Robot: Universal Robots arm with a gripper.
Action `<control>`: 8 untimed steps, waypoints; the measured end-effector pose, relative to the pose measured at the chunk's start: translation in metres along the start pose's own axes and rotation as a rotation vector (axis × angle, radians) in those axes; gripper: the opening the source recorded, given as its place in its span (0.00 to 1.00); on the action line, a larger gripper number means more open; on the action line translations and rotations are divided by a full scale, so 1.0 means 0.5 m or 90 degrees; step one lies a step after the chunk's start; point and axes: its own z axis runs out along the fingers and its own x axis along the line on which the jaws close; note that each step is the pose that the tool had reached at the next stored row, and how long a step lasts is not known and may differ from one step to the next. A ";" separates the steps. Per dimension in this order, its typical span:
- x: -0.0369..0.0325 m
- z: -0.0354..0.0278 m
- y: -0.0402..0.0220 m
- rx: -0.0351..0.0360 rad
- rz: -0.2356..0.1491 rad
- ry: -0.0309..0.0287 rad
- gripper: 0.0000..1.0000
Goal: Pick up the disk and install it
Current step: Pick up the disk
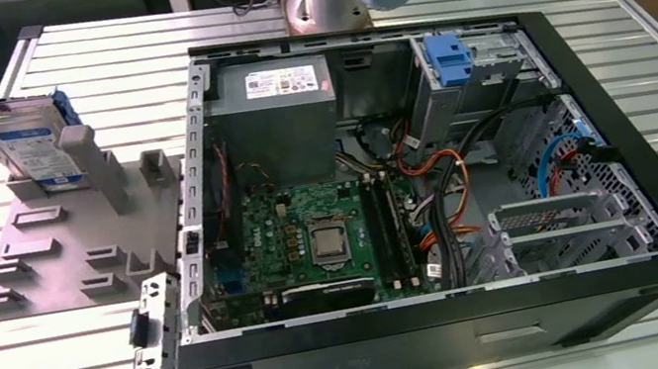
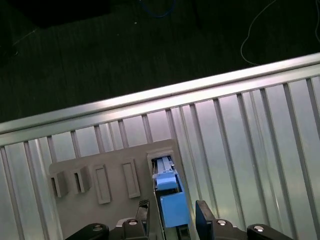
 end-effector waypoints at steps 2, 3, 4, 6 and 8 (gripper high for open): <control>-0.003 0.005 0.003 0.0002 -0.001 -0.0001 0.49; -0.004 0.008 0.004 0.0001 -0.002 -0.0001 0.49; -0.004 0.011 0.004 0.0000 -0.005 -0.0001 0.49; -0.004 0.018 0.006 -0.0002 -0.019 -0.0003 0.49; -0.003 0.023 0.007 -0.0005 -0.036 -0.0004 0.49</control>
